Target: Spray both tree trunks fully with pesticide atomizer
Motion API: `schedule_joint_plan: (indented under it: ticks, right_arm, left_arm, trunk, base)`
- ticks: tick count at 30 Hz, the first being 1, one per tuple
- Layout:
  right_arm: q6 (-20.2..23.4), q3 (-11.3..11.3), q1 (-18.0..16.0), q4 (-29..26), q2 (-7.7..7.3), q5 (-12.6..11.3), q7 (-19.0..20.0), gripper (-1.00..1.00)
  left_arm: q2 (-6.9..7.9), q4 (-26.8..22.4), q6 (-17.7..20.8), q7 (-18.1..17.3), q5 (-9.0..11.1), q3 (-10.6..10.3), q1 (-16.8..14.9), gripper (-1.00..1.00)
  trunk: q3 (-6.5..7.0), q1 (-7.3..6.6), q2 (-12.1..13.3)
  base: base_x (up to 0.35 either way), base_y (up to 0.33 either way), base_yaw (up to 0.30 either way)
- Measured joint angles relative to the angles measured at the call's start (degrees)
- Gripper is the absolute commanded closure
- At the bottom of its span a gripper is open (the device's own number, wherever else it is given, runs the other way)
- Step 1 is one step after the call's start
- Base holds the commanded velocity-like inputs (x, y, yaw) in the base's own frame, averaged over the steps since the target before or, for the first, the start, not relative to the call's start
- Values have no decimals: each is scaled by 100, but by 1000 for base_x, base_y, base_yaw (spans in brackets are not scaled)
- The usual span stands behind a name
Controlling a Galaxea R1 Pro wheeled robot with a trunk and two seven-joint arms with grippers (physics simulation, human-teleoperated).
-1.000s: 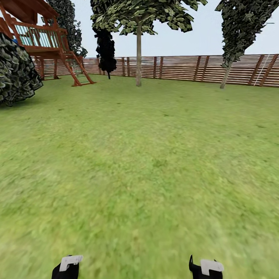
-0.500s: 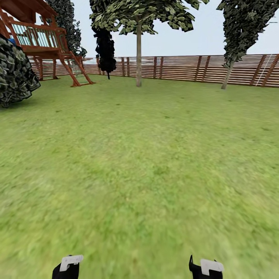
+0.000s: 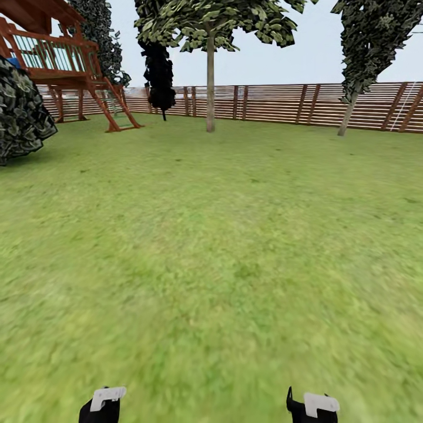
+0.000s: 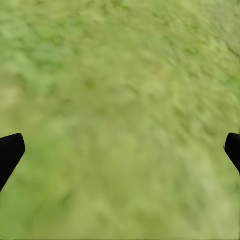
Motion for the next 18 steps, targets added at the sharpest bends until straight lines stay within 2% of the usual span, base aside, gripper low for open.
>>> schedule_joint_plan:
  ticks: [18]
  right_arm:
    - [0,2,0,1,0,0,0,-100]
  left_arm:
    - [3,0,0,0,0,-1,2,100]
  trunk:
    - [0,0,0]
  base:
    - [340,0,0]
